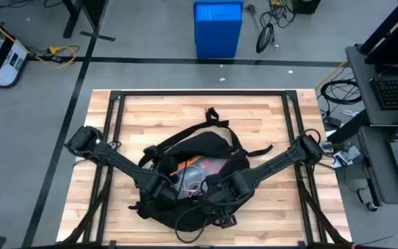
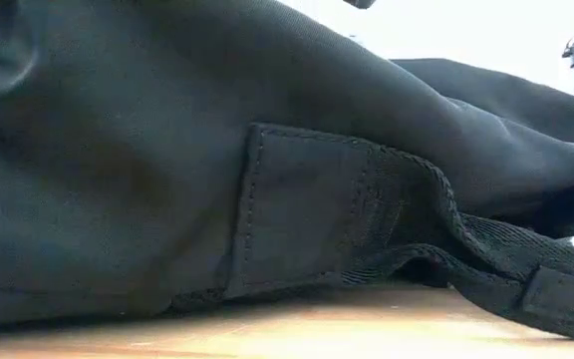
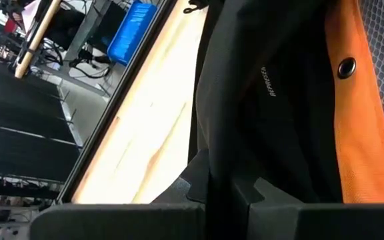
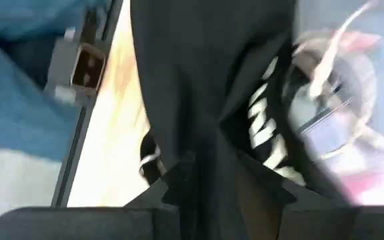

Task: Unpack backpack
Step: Remove the pink charger cable form the black backpack

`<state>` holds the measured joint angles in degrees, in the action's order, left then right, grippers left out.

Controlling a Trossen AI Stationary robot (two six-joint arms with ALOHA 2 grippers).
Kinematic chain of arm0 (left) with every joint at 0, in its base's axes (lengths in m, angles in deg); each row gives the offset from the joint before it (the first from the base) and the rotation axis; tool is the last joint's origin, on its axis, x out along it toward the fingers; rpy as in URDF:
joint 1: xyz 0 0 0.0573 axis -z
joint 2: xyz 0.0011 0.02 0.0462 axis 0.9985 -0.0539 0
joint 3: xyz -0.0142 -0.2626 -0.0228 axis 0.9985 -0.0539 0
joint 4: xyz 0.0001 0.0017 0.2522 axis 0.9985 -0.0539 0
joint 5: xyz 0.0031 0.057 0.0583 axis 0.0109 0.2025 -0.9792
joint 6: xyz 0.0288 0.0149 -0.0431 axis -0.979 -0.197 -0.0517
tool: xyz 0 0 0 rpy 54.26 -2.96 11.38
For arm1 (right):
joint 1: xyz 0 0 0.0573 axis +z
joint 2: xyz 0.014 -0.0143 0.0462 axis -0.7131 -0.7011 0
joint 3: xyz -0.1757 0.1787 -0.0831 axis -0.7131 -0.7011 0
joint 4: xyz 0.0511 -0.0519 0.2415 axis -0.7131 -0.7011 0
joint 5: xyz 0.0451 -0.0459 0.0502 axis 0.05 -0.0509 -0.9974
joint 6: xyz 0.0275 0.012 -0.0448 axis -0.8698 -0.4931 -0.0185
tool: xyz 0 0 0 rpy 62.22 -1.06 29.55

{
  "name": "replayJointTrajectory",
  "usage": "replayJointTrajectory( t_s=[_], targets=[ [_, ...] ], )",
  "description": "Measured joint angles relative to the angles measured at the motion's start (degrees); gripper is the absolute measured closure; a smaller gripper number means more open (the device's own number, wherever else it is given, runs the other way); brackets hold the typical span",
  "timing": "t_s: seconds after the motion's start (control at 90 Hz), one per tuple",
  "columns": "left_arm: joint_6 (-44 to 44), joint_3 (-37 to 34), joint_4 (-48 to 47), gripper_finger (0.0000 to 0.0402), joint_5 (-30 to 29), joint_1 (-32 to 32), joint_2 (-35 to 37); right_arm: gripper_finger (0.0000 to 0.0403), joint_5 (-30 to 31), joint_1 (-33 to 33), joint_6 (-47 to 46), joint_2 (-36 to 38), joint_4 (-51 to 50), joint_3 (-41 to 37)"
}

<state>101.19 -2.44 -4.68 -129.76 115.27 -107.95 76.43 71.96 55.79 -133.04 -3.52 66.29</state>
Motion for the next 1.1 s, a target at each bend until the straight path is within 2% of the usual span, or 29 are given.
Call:
replayJointTrajectory(
  t_s=[0.133,0.178,0.333,0.7,1.1],
  targets=[
    [-0.05,0.00,0.58,0.0398,-0.02,0.00,0.00,0.0321,15.14,-0.48,6.26,0.95,4.39,0.02],
    [-0.04,0.00,0.63,0.0398,-0.02,0.00,0.00,0.0321,17.85,-0.97,9.04,0.93,6.17,0.02],
    [-0.04,0.00,0.64,0.0398,-0.03,0.00,0.00,0.0320,15.64,-3.94,10.73,0.37,10.90,0.02],
    [-0.04,0.00,0.92,0.0398,-0.63,-0.22,0.00,0.0287,9.67,-8.41,6.74,-7.42,5.87,-0.07],
    [-0.06,0.00,1.81,0.0398,-0.66,-0.22,0.00,0.0270,7.20,-9.68,3.69,-8.34,4.23,-0.02]
  ],
)
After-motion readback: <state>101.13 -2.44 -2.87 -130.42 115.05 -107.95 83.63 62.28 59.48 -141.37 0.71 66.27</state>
